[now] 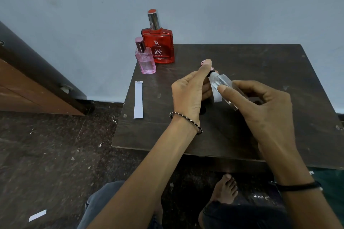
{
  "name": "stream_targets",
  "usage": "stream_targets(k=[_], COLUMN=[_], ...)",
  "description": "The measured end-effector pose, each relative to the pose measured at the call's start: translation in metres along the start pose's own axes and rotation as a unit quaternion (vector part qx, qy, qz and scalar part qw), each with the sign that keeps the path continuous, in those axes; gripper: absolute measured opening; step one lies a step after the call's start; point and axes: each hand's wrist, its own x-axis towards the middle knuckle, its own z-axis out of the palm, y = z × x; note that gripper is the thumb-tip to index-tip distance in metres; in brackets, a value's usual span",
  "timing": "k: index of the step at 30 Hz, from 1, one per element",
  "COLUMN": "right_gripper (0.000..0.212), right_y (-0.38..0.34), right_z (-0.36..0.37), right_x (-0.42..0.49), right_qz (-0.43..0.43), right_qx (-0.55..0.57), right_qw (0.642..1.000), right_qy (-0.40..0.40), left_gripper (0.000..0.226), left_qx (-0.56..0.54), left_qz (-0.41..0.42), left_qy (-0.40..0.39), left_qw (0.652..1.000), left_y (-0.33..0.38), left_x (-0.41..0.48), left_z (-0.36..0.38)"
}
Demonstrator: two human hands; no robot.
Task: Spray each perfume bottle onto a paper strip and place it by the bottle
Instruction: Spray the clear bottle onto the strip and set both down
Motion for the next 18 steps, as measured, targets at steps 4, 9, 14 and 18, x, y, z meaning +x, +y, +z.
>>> stream_targets(k=[4, 9, 14, 18], right_gripper=[0.020, 0.016, 0.015, 0.021], right_y=[-0.0001, -0.0011, 0.0014, 0.0036], right_z=[0.0012, 0.0039, 0.0068, 0.0066], right_x=[-0.0015, -0.0020, -0.0006, 0.0012], right_qz=[-0.009, -0.016, -0.002, 0.023], right_qx=[0.010, 0.030, 0.045, 0.087], right_qw=[1.000, 0.999, 0.999, 0.996], right_qy=[0.019, 0.027, 0.019, 0.016], left_gripper=[0.025, 0.032, 0.030, 0.031], left_qx=[-0.004, 0.013, 0.019, 0.004], left_qz=[-0.002, -0.012, -0.005, 0.010], left_qy=[-0.012, -0.017, -0.022, -0.035], left_qw=[1.000, 1.000, 1.000, 0.999], left_y=[0.0001, -0.0030, -0.0031, 0.0004], left_x=[-0.0016, -0.0016, 0.0026, 0.0012], left_z=[0.0014, 0.0039, 0.0020, 0.0036])
